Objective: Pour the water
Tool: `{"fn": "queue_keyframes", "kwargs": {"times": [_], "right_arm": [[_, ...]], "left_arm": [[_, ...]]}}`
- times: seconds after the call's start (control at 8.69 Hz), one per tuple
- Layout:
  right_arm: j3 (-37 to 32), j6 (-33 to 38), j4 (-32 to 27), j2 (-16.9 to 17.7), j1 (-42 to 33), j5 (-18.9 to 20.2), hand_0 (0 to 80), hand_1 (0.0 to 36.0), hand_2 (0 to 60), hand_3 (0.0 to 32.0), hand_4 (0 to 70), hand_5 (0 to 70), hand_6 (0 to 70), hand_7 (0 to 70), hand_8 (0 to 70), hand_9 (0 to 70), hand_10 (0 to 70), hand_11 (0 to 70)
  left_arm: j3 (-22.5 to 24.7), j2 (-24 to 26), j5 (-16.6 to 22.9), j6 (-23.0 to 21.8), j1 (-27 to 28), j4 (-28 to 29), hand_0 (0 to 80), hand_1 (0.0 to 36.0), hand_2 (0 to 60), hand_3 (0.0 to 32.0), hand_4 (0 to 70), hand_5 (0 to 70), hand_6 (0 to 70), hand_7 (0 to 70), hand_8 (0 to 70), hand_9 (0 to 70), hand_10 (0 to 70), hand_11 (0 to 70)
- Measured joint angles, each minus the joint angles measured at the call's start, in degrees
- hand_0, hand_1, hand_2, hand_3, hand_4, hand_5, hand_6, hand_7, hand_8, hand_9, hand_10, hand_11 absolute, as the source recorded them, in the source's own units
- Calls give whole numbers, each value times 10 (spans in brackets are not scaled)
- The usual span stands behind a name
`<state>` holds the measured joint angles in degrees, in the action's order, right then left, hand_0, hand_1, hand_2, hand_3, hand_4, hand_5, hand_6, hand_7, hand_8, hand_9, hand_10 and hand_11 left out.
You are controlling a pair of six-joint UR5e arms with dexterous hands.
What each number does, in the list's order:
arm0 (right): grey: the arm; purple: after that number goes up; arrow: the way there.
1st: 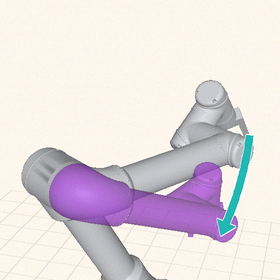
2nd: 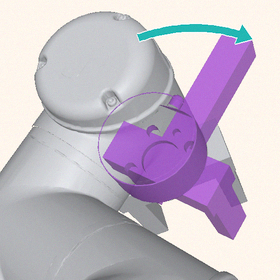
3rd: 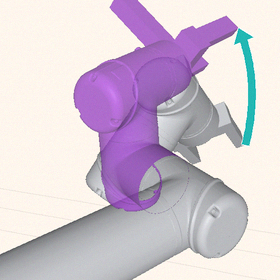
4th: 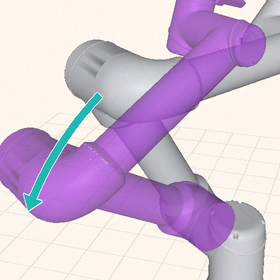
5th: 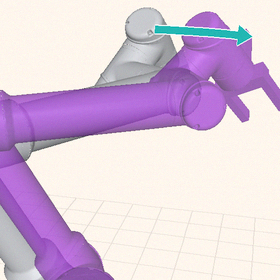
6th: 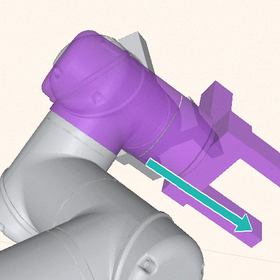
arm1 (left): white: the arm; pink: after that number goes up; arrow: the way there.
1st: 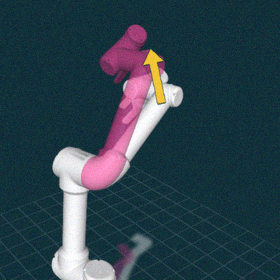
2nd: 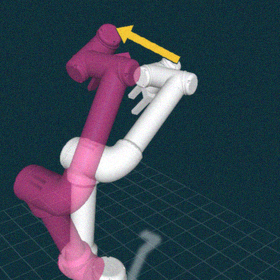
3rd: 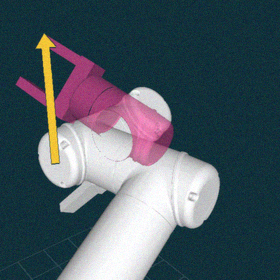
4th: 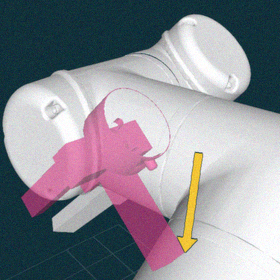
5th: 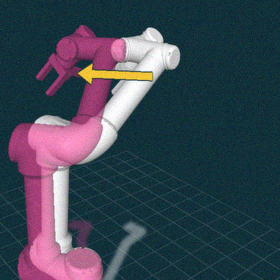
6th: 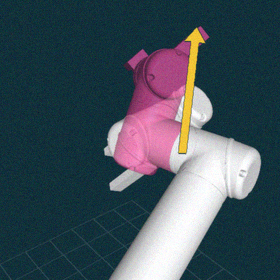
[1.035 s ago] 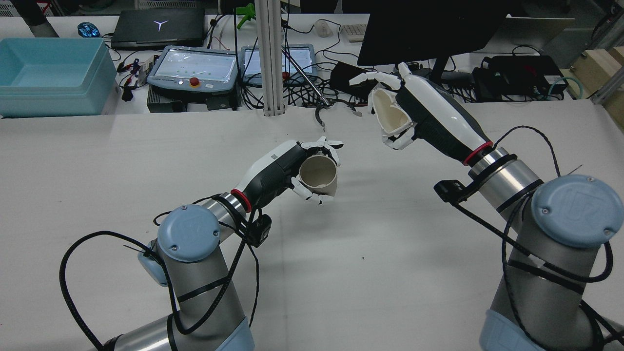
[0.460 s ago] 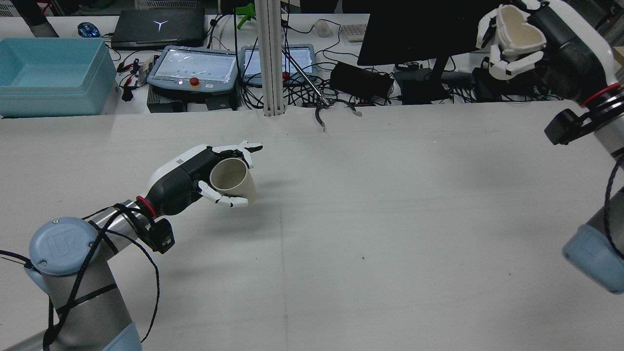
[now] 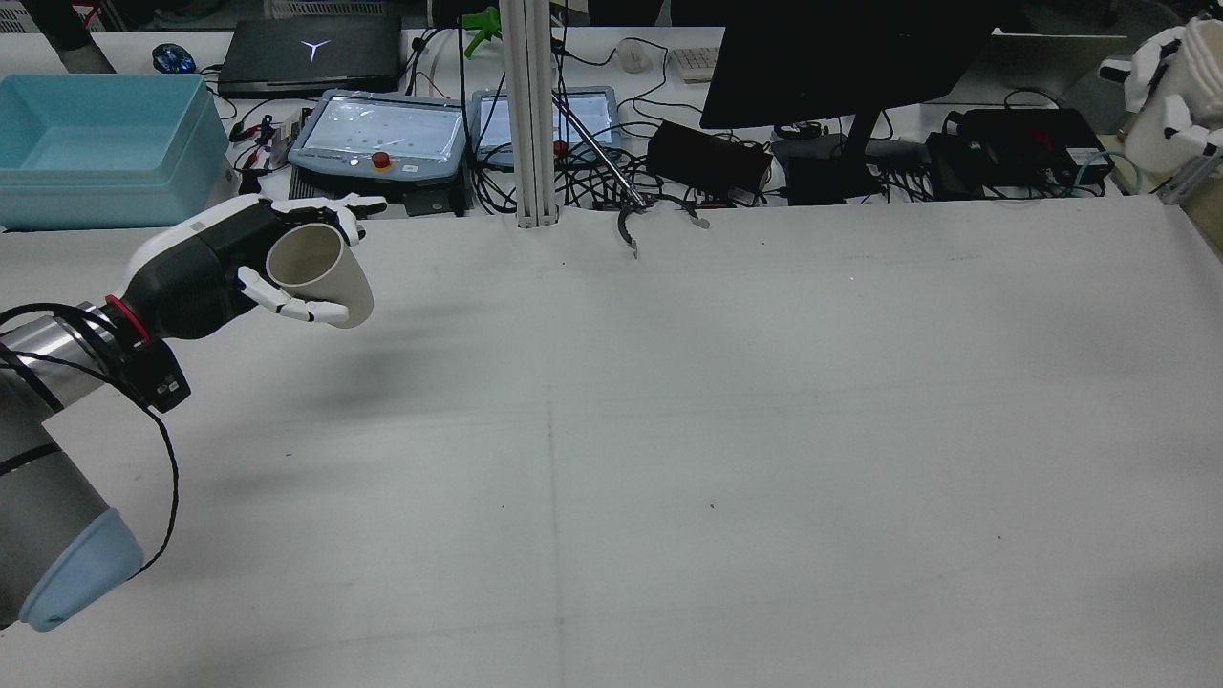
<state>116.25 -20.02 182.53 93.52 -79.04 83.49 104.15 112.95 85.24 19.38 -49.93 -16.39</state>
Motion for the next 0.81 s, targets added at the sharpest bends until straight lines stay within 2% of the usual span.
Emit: {"fn": "queue_keyframes", "kwargs": {"times": [0.12, 0.23, 0.35, 0.58, 0.69, 0.81], "right_arm": [[-44, 30, -88, 49, -33, 33, 800, 360, 600, 0, 88, 244, 506, 531, 477, 621, 118, 216], [-106, 49, -173, 86, -53, 53, 800, 360, 600, 0, 54, 243, 485, 491, 484, 629, 133, 237], [-191, 57, -252, 102, -61, 60, 800, 360, 600, 0, 54, 244, 489, 497, 499, 650, 142, 249], [-394, 64, -386, 75, -62, 51, 800, 360, 600, 0, 104, 245, 527, 548, 533, 699, 160, 271], [-488, 69, -430, 44, -60, 42, 800, 360, 600, 0, 85, 243, 516, 535, 525, 688, 153, 262], [-545, 70, -451, 17, -59, 38, 800, 360, 600, 0, 83, 240, 512, 532, 514, 673, 141, 244]], "left_arm": [[-2, -22, 23, -1, -33, 20, 800, 360, 600, 0, 489, 700, 151, 139, 39, 13, 56, 123], [-4, -53, 36, -1, -55, 47, 800, 360, 600, 0, 492, 700, 150, 139, 39, 13, 56, 123], [-5, -83, 42, -2, -66, 74, 800, 360, 600, 0, 502, 700, 150, 140, 41, 14, 56, 123], [-14, -138, 45, -1, -72, 127, 800, 360, 600, 0, 506, 700, 150, 140, 41, 14, 57, 125], [-22, -161, 45, -1, -73, 154, 800, 360, 600, 0, 500, 700, 150, 140, 41, 14, 58, 126], [-32, -178, 45, 0, -73, 177, 800, 360, 600, 0, 502, 700, 149, 138, 41, 13, 59, 127]]}}
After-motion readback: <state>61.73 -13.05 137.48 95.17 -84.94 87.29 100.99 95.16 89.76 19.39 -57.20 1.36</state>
